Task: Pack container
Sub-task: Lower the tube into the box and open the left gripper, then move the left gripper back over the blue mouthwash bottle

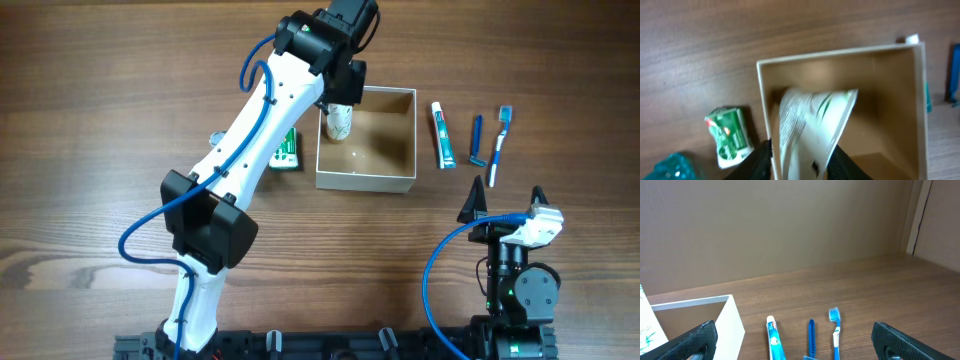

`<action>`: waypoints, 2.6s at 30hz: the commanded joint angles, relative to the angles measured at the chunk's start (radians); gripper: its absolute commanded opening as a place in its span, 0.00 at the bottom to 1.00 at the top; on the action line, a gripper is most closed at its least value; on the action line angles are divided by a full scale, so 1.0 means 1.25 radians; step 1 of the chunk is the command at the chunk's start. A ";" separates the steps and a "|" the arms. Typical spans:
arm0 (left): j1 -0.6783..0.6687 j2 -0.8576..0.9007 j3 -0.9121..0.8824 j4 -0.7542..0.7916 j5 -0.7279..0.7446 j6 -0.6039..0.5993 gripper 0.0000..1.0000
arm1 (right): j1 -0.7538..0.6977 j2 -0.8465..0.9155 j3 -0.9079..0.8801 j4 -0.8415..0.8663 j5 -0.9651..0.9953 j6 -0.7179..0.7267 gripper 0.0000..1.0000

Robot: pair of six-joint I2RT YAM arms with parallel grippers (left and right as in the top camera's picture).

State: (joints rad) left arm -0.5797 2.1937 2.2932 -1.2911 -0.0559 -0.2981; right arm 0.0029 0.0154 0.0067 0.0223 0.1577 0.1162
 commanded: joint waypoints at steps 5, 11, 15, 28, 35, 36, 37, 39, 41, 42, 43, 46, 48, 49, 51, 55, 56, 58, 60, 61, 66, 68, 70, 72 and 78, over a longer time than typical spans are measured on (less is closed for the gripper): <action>0.002 -0.025 0.015 0.091 -0.008 -0.003 0.43 | -0.001 -0.009 -0.001 0.001 -0.004 0.014 1.00; 0.016 -0.092 0.015 0.127 -0.011 0.002 0.46 | -0.001 -0.009 -0.001 0.001 -0.004 0.014 1.00; 0.040 -0.151 0.015 0.115 -0.062 0.002 0.50 | -0.001 -0.009 -0.001 0.001 -0.004 0.014 1.00; 0.161 -0.362 0.015 -0.140 -0.181 -0.076 0.59 | -0.001 -0.009 -0.001 0.001 -0.004 0.014 1.00; 0.210 -0.365 0.002 -0.314 -0.125 -0.189 0.63 | -0.001 -0.009 -0.001 0.001 -0.004 0.014 1.00; 0.210 -0.362 -0.001 -0.314 -0.109 -0.188 0.65 | -0.001 -0.009 -0.001 0.001 -0.004 0.014 1.00; 0.210 -0.359 -0.007 -0.314 -0.101 -0.188 0.67 | -0.001 -0.009 -0.001 0.001 -0.004 0.014 1.00; 0.210 -0.357 -0.028 -0.314 -0.099 -0.210 0.74 | -0.001 -0.009 -0.001 0.001 -0.004 0.014 1.00; 0.211 -0.357 -0.070 -0.314 -0.097 -0.238 0.74 | -0.001 -0.009 -0.001 0.001 -0.004 0.014 1.00; 0.211 -0.357 -0.092 -0.314 -0.093 -0.241 0.74 | -0.001 -0.009 -0.001 0.001 -0.004 0.014 1.00; 0.211 -0.357 -0.116 -0.314 -0.090 -0.250 0.74 | -0.001 -0.009 -0.001 0.001 -0.004 0.014 1.00; 0.211 -0.357 -0.187 -0.314 -0.070 -0.252 0.75 | -0.001 -0.009 -0.001 0.001 -0.004 0.014 1.00; 0.211 -0.357 -0.270 -0.313 -0.069 -0.252 0.75 | -0.001 -0.009 -0.001 0.001 -0.004 0.014 1.00; 0.211 -0.357 -0.298 -0.309 -0.069 -0.250 0.75 | -0.001 -0.009 -0.001 0.001 -0.004 0.014 1.00; 0.218 -0.357 -0.349 -0.291 -0.069 -0.249 0.75 | -0.001 -0.009 -0.001 0.001 -0.004 0.014 1.00; 0.247 -0.357 -0.422 -0.250 -0.059 -0.203 0.75 | -0.001 -0.009 -0.001 0.001 -0.004 0.014 1.00; 0.256 -0.357 -0.434 -0.240 -0.054 -0.182 0.75 | -0.001 -0.009 -0.001 0.001 -0.004 0.014 1.00; 0.270 -0.357 -0.451 -0.220 -0.054 -0.148 0.75 | -0.001 -0.009 -0.001 0.001 -0.004 0.014 1.00; 0.286 -0.357 -0.465 -0.194 -0.053 -0.106 0.75 | -0.001 -0.009 -0.001 0.001 -0.004 0.014 1.00; 0.295 -0.357 -0.472 -0.174 -0.051 -0.080 0.76 | -0.001 -0.009 -0.001 0.001 -0.004 0.014 1.00; 0.323 -0.357 -0.486 -0.096 -0.011 0.051 0.78 | -0.001 -0.009 -0.001 0.001 -0.004 0.014 1.00; 0.329 -0.354 -0.486 -0.074 0.018 0.088 0.79 | -0.001 -0.009 -0.001 0.001 -0.004 0.014 1.00; 0.332 -0.351 -0.486 -0.062 0.023 0.108 0.80 | -0.001 -0.009 -0.001 0.001 -0.004 0.014 1.00; 0.332 -0.345 -0.487 -0.056 0.020 0.110 0.80 | -0.001 -0.009 -0.001 0.001 -0.004 0.014 1.00; 0.331 -0.302 -0.525 -0.031 0.020 0.079 0.81 | -0.001 -0.009 -0.001 0.001 -0.004 0.014 1.00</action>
State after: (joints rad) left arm -0.1707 1.7618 1.6794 -1.3369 -0.0513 -0.2028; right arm 0.0029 0.0154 0.0067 0.0223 0.1577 0.1162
